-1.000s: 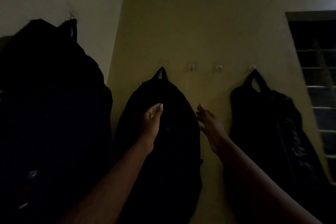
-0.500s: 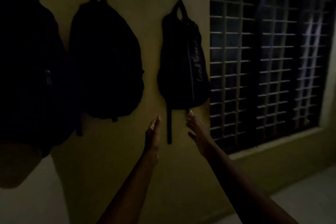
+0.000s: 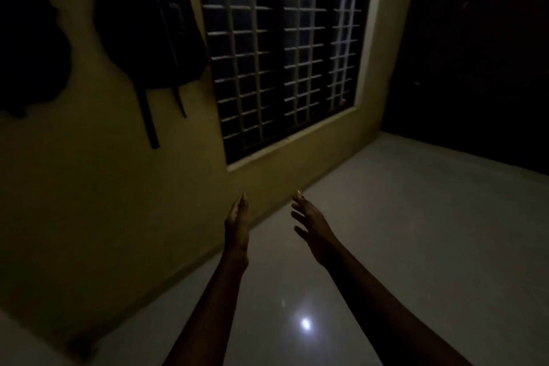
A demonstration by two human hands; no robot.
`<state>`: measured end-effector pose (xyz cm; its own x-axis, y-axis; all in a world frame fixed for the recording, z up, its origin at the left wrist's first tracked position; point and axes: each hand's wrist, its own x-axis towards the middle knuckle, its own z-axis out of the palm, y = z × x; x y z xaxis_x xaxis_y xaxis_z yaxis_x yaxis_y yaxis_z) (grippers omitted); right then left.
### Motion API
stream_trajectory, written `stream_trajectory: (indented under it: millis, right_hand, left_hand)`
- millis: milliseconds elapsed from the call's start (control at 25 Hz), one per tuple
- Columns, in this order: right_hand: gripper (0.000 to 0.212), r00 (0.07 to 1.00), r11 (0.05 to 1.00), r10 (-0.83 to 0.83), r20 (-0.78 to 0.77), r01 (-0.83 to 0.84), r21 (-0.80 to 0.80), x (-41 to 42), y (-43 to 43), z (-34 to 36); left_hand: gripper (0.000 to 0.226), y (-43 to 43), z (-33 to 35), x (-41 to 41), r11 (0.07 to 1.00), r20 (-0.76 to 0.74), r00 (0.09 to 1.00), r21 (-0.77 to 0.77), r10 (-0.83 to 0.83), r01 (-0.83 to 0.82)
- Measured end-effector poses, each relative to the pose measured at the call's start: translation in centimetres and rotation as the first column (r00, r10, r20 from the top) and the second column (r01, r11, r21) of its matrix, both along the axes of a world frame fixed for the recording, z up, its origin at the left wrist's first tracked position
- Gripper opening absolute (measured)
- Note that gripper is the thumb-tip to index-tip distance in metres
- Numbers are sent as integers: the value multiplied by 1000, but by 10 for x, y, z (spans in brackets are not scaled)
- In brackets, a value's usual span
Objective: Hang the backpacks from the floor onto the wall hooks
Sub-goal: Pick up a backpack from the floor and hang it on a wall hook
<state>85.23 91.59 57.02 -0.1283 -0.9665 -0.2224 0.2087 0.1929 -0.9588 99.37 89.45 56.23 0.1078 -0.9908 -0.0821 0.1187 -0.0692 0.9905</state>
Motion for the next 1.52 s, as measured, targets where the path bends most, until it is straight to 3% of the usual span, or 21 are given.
stream_trajectory:
  millis: [320,560,680,880,1000,1080,1160,1200,1280,1400,1520]
  right_hand:
    - [60,950,924,-310,-26,307,228,-138,204,-83]
    - [56,863,788,-503,-44,479,387,-206,293,-137]
    - [50,833,712,-551,-47,498,494,-226,319,-174]
    - [50,898,659,-423,-122,398,639,-244,329,-268]
    - [52,971,680,-155,-182,238,693,-245,319,-344]
    - [50,955,727,132,-266,90,681,-245,312,-402]
    - [45,803,773,433,-410,-96,627,-245,303,-466]
    - [43,675,748,578,-458,-214,628,-241,299,-510]
    - [42,328,639,769,-548,-381,668,-233,291,-600]
    - [40,-132,499,745,-654,-540,678,-215,277,-720]
    - [46,-463,312,606,-647,-610,728,-201,269,-796]
  left_hand:
    - [51,179,-81,-143,904,-17,934,246,-357,350]
    - [47,241,-133,-219,731,-45,810,403,-585,550]
    - [46,254,-173,-242,645,3,749,510,-663,569]
    - [42,271,-250,-253,595,99,707,630,-700,500]
    - [42,278,-336,-246,613,187,734,700,-653,367]
    - [42,287,-404,-241,621,230,769,740,-596,260]
    - [41,298,-466,-236,634,259,812,755,-523,168]
    - [40,304,-505,-234,632,266,831,765,-488,127]
    - [39,313,-581,-226,612,277,865,790,-419,43]
    - [39,324,-693,-211,601,302,886,798,-353,-32]
    - [39,325,-755,-204,595,274,922,801,-273,-62]
